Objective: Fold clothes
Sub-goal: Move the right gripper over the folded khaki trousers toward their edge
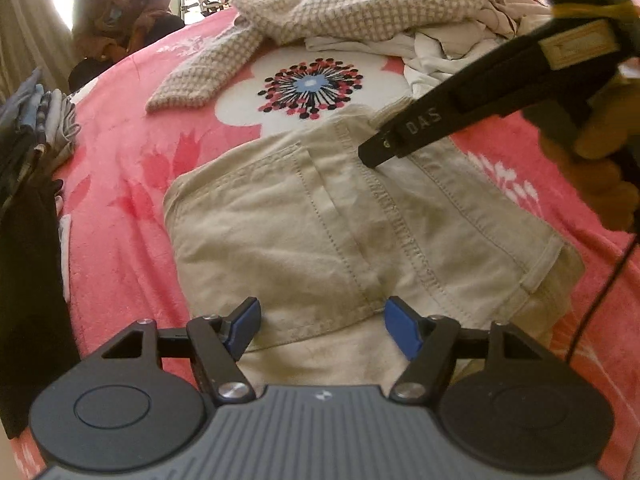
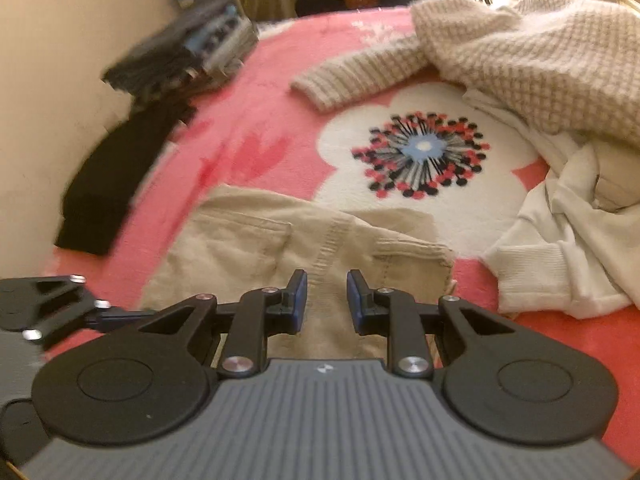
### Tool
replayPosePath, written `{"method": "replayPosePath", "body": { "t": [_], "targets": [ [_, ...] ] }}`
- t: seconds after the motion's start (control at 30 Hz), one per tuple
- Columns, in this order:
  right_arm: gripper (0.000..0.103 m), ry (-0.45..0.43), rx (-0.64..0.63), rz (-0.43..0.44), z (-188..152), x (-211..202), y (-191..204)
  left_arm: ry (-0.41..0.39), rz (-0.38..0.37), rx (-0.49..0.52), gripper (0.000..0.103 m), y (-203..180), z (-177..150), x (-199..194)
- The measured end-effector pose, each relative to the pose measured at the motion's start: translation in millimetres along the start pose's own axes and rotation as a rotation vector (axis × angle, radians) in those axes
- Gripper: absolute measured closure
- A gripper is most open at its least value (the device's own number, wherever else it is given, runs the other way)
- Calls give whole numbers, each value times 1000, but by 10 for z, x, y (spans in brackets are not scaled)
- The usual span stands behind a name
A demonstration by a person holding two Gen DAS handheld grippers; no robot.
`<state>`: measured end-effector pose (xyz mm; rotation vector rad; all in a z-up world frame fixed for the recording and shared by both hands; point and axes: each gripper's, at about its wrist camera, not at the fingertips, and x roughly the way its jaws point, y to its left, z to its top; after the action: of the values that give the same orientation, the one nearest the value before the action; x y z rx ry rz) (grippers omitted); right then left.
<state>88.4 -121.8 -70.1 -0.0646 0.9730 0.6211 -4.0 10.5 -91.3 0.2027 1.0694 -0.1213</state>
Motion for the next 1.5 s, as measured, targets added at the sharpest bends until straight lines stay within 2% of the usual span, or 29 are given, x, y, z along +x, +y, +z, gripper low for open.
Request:
{"method": "replayPosePath", "body": {
  "t": [0.1,0.27,0.4,0.5,0.77,1.5],
  "targets": [
    [83,-7,42,25,42,26,-77,9,-2,-14,31,3,1,26],
    [82,-51,-16,73,129,-79,18,28,-19,-36,29,30,41,44],
    [82,-15,-37,26,157,103,39,31,-21,-39,29,33,54,53],
    [82,-11,5,34,162,165,-28,34,-19,-43,29,33,59,55],
    [81,-13,35,45,151,164,-76,37,-11,-49,29,13,62,45],
    [78,-18,-5,12,107,128,-36,36,21,-42,28,-34,48,40]
  ]
}}
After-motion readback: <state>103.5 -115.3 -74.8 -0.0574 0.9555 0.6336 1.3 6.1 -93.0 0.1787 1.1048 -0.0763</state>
